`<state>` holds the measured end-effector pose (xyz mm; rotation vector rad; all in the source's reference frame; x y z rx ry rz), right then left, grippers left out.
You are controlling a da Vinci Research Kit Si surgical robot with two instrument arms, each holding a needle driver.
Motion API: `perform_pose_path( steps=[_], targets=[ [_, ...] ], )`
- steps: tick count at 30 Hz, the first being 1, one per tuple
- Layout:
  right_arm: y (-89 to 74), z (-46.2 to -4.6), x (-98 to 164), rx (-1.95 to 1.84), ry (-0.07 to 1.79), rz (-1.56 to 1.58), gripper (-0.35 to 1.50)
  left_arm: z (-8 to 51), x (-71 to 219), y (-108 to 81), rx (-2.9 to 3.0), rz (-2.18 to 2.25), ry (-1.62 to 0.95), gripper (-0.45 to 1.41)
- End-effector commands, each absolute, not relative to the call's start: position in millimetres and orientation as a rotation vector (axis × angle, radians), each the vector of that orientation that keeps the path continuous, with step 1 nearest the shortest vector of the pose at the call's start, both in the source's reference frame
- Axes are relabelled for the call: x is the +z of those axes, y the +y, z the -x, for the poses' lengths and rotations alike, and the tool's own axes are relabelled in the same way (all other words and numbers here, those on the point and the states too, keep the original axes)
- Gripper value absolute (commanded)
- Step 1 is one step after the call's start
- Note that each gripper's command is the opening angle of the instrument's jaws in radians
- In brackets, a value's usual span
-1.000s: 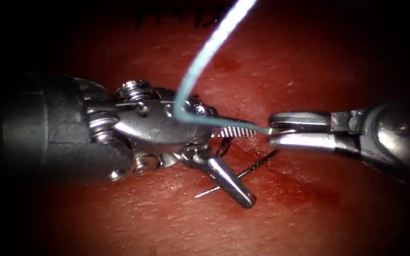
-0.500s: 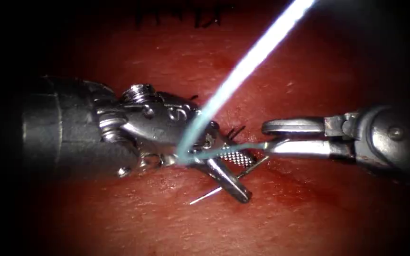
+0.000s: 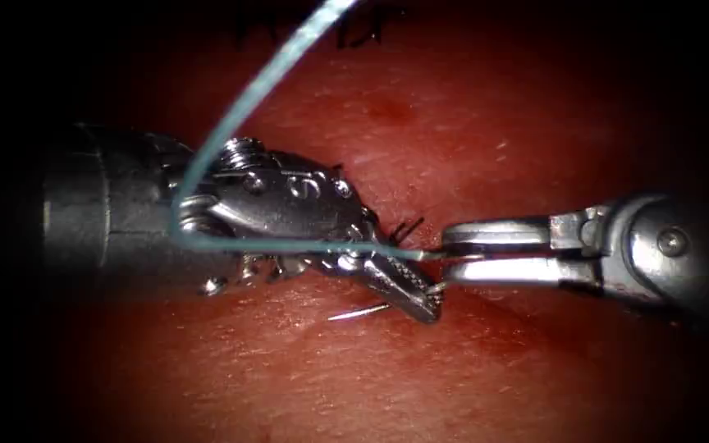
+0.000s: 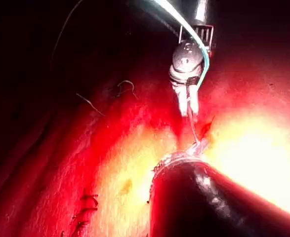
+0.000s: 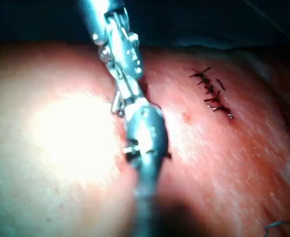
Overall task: Wound Closure
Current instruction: Hand the needle back to the left to regrasp, then left hand places needle in right hand
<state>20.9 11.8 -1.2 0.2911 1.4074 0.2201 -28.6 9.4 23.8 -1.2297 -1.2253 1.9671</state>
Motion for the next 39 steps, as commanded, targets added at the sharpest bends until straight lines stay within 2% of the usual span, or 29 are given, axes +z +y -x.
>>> perform_pose_path(
  steps=[1, 2, 4, 6, 7, 8, 10, 12, 13, 16, 20, 23, 25, 27, 29, 31, 33, 39],
  targets=[
    [11.4, -21.9, -0.8, 0.259, 1.397, -0.315, 0.46, 29.2, 24.1, 9.4, 1.954, 1.242, -1.210, -0.45],
    [11.4, -21.9, -0.8, 0.259, 1.397, -0.315, 0.46, 29.2, 24.1, 9.4, 1.954, 1.242, -1.210, -0.45],
    [11.3, -21.9, -1.1, 0.280, 1.381, -0.303, 0.31, 29.0, 24.1, 9.2, 1.927, 1.248, -1.180, -0.45],
    [11.5, -21.9, -1.2, 0.284, 1.378, -0.302, 0.34, 28.9, 24.0, 9.2, 1.918, 1.253, -1.158, -0.45],
    [11.7, -21.9, -1.3, 0.296, 1.369, -0.292, 0.46, 28.8, 24.0, 9.2, 1.912, 1.255, -1.139, -0.45],
    [12.1, -22.0, -1.5, 0.326, 1.342, -0.263, 0.69, 28.8, 24.0, 9.2, 1.908, 1.254, -1.115, -0.45],
    [12.6, -22.1, -1.8, 0.374, 1.297, -0.218, 1.01, 28.7, 24.0, 9.2, 1.891, 1.253, -1.066, -0.45],
    [12.9, -22.2, -2.2, 0.418, 1.256, -0.183, 1.10, 28.7, 23.9, 9.1, 1.869, 1.252, -1.021, -0.45],
    [12.9, -22.2, -2.4, 0.418, 1.244, -0.161, 1.06, 28.8, 23.9, 9.1, 1.852, 1.248, -1.000, -0.45],
    [13.1, -22.3, -3.0, 0.444, 1.202, -0.115, 0.78, 28.9, 23.9, 9.1, 1.794, 1.233, -0.932, -0.45],
    [13.4, -22.3, -3.6, 0.498, 1.111, -0.002, 0.83, 29.2, 23.8, 8.6, 1.753, 1.211, -0.852, -0.45],
    [13.4, -22.3, -3.6, 0.474, 1.069, 0.064, 0.74, 29.3, 23.8, 8.6, 1.720, 1.223, -0.839, -0.45],
    [13.3, -22.3, -3.5, 0.453, 1.027, 0.084, 0.48, 29.4, 23.9, 8.8, 1.714, 1.216, -0.825, -0.45],
    [13.2, -22.3, -3.5, 0.435, 0.997, 0.112, 0.44, 29.5, 23.9, 8.9, 1.705, 1.215, -0.814, -0.45],
    [13.2, -22.5, -3.4, 0.424, 0.977, 0.142, 0.48, 29.4, 23.9, 8.9, 1.690, 1.225, -0.809, -0.45],
    [13.1, -22.7, -3.2, 0.413, 0.966, 0.165, 0.59, 29.3, 23.8, 9.0, 1.671, 1.243, -0.807, -0.45],
    [13.0, -22.8, -3.0, 0.398, 0.960, 0.179, 0.61, 29.2, 23.8, 9.1, 1.667, 1.243, -0.803, -0.45],
    [12.7, -23.0, -2.2, 0.384, 0.952, 0.200, 0.42, 28.9, 23.7, 9.0, 1.654, 1.242, -0.789, -0.45]
  ],
)
